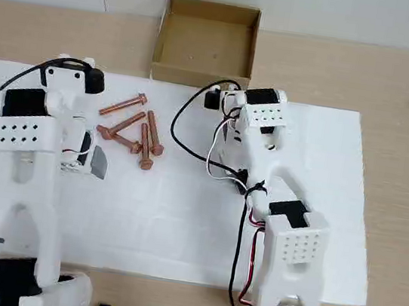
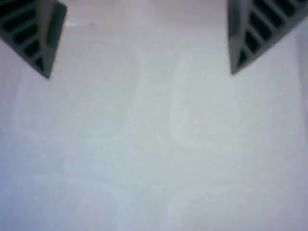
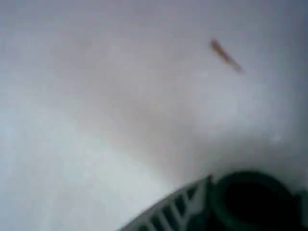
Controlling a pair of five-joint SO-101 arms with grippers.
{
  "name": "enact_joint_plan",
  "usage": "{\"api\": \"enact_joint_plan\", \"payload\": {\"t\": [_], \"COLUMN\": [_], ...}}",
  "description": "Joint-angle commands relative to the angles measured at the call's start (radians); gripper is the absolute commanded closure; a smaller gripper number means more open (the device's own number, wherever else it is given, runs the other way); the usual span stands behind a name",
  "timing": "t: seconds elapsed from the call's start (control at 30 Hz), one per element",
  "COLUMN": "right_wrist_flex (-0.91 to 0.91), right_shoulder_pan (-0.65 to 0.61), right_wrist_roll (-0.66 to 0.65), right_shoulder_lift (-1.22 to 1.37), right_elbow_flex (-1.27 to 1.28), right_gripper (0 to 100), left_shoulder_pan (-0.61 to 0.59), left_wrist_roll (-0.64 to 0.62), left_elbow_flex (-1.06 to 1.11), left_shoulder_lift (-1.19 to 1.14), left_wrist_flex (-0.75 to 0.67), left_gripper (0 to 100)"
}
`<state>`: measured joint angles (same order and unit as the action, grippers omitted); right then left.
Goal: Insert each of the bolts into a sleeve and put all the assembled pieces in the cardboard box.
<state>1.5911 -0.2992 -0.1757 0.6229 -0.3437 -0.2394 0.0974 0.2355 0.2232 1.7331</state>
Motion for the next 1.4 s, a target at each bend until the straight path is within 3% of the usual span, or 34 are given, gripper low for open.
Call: {"api": "enact_joint_plan", "payload": {"t": [0.0, 0.27, 0.43, 0.9, 1.13, 1.37], "right_wrist_flex": [0.074, 0.122, 0.124, 0.127, 0.127, 0.125], "right_shoulder_pan": [-0.013, -0.01, -0.002, 0.059, 0.062, 0.058], "right_wrist_roll": [0.005, -0.048, -0.058, -0.058, -0.058, -0.058], "right_shoulder_lift": [-0.035, -0.268, -0.346, -0.354, -0.352, -0.351], "right_elbow_flex": [-0.011, -0.037, -0.035, -0.034, -0.034, -0.034], "right_gripper": [99.3, 99.5, 99.5, 99.5, 99.5, 99.5], "left_shoulder_pan": [0.0, 0.005, 0.005, 0.064, 0.087, 0.114], "left_wrist_roll": [0.008, -0.034, 0.012, 0.58, 0.62, 0.687], "left_elbow_flex": [-0.008, -0.012, -0.139, -0.875, -1.155, -1.369], "left_shoulder_lift": [0.011, -0.008, -0.18, -0.64, -0.899, -1.145], "left_wrist_flex": [0.018, 0.018, 0.018, -0.002, -0.149, -0.172], "left_gripper": [77, 77, 77, 77, 77, 77]}}
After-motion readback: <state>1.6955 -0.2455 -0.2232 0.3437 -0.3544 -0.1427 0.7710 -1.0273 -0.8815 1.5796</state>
